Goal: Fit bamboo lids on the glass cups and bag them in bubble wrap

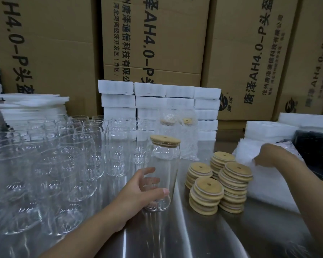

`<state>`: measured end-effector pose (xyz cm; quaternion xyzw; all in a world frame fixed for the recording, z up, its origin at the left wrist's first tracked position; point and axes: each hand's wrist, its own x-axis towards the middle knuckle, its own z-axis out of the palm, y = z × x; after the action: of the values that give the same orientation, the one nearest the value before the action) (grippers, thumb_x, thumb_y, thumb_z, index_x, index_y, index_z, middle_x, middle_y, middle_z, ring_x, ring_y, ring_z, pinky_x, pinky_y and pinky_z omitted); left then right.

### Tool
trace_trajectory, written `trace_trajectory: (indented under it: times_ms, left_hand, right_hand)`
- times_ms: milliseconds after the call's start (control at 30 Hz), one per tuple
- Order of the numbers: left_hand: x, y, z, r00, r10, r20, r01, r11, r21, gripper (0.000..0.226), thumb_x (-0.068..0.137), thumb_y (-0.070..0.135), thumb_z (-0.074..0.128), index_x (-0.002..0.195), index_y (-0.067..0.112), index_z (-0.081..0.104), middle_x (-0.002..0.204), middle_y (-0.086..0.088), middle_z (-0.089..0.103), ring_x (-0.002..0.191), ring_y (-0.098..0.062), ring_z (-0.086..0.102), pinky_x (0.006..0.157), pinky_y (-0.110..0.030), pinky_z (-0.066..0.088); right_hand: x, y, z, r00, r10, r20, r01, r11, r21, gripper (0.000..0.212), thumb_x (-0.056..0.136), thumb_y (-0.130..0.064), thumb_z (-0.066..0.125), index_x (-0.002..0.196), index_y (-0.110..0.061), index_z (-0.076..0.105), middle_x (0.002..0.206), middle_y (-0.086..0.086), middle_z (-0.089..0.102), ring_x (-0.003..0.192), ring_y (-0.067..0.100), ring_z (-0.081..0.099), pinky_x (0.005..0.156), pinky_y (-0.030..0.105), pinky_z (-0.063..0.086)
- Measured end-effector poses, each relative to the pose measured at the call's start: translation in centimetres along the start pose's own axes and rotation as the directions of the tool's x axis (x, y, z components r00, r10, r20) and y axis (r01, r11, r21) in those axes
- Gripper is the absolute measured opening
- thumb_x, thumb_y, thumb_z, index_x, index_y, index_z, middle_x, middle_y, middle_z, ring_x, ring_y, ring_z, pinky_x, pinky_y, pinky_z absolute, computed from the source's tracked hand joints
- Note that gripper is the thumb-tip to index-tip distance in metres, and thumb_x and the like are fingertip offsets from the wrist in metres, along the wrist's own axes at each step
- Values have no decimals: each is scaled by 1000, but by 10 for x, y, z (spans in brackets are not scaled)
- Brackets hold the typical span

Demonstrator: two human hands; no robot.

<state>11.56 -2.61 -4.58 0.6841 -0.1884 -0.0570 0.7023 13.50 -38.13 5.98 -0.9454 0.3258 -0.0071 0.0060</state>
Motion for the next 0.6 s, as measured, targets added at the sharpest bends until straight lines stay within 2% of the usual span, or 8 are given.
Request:
trace_trajectory:
  times_ms: [100, 200, 267, 333, 400, 467, 600]
  left_hand:
    - [0, 0, 0, 1000, 6, 8, -6, 1000, -1, 81, 44, 36, 86, 118, 34, 53, 119, -1, 62, 94, -9, 70, 68, -27, 57]
    - [0, 1, 0, 1000, 6, -4, -6, 1000, 5, 86, 38, 42, 85, 117, 35, 54, 118, 0, 63, 96, -10, 70, 69, -28, 57]
    - [1, 0, 0, 1000, 10, -13, -10, 1000, -5, 86, 38, 42, 86, 117, 36, 54, 117, 0, 63, 96, -10, 70, 69, -28, 57]
    - [2, 0, -1, 1000, 21, -22, -21, 1000, -14, 86, 39, 43, 86, 118, 37, 54, 117, 1, 64, 98, -11, 69, 68, -28, 57]
    - [3, 1, -1, 998, 46, -43, -47, 999, -12, 85, 39, 45, 85, 118, 39, 53, 117, 3, 65, 103, -12, 68, 68, -27, 56]
    - [3, 2, -2, 992, 96, -80, -96, 995, 0, 84, 40, 47, 84, 117, 40, 53, 116, 5, 66, 103, -7, 67, 70, -26, 56]
    - [4, 7, -4, 964, 201, -177, -201, 979, 19, 83, 41, 49, 81, 118, 39, 52, 115, 8, 67, 103, -3, 66, 86, -33, 56]
  right_hand:
    - [-3, -6, -6, 994, 54, -100, -38, 987, 155, 42, 94, -34, 53, 127, -8, 52, 126, 13, 55, 116, 32, 51, 96, 37, 42]
    - [-16, -18, -20, 955, 106, -278, -23, 958, 286, 44, 98, -43, 41, 117, -7, 58, 120, 16, 59, 113, 36, 53, 98, 44, 38]
    - [-31, -28, -31, 885, 44, -464, 124, 937, 326, 45, 100, -42, 36, 102, -6, 63, 100, 15, 65, 96, 35, 59, 88, 45, 44]
    - [-49, -40, -38, 812, -71, -579, 349, 855, 383, 28, 98, -35, 45, 92, -12, 60, 84, 6, 62, 80, 28, 59, 76, 43, 50]
    - [-71, -57, -41, 791, -168, -588, 515, 701, 493, 15, 95, -36, 53, 92, -22, 57, 87, -2, 59, 81, 21, 57, 72, 40, 50]
    - [-89, -78, -37, 805, -262, -532, 571, 582, 578, 15, 94, -38, 55, 91, -23, 59, 88, -4, 60, 79, 18, 56, 69, 34, 47]
    - [-105, -123, 2, 813, -422, -402, 577, 492, 652, 18, 96, -37, 51, 90, -22, 59, 75, -2, 57, 64, 15, 51, 58, 28, 39]
